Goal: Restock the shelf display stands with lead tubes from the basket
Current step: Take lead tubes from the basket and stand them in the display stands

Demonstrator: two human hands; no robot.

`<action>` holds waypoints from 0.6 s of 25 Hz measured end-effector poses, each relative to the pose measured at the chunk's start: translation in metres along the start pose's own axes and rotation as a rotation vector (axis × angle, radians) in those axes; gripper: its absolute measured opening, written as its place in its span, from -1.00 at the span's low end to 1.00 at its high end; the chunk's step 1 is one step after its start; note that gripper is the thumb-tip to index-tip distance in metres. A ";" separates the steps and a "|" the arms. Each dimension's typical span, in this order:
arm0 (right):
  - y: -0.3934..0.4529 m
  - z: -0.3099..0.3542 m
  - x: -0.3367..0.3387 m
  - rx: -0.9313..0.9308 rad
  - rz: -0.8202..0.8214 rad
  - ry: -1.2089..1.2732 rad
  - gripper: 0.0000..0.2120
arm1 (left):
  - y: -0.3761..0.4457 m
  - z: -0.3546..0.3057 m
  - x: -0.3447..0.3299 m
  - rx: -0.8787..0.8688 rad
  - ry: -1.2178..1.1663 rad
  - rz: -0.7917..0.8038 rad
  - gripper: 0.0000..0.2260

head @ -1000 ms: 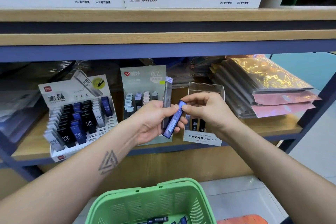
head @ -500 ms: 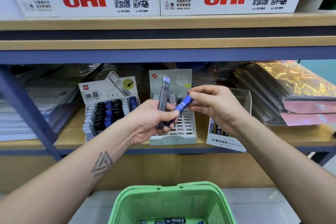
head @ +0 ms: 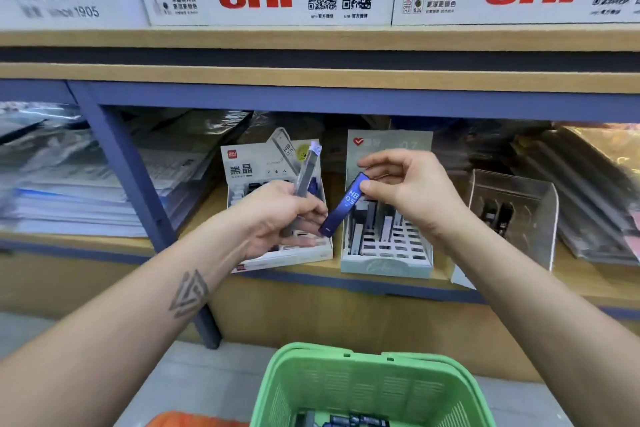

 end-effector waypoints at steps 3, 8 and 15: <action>0.007 0.007 -0.017 0.089 0.057 -0.258 -0.82 | 0.002 -0.001 0.028 -0.024 0.033 -0.170 -0.86; 0.005 -0.001 -0.055 0.284 0.131 -0.588 -0.86 | -0.007 -0.008 0.054 0.018 -0.114 -0.172 -0.87; 0.037 -0.022 -0.097 0.267 0.213 -1.004 -0.79 | 0.003 -0.004 0.061 0.025 -0.141 -0.140 -0.87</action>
Point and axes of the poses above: each hand's wrist, its own y-axis towards the middle knuckle, its own x-axis out of the back of the hand, z = x × y, the point moved 2 cm from there along y, towards the middle knuckle, and after that the axes turned 14 degrees about x, right-handed, at the moved point
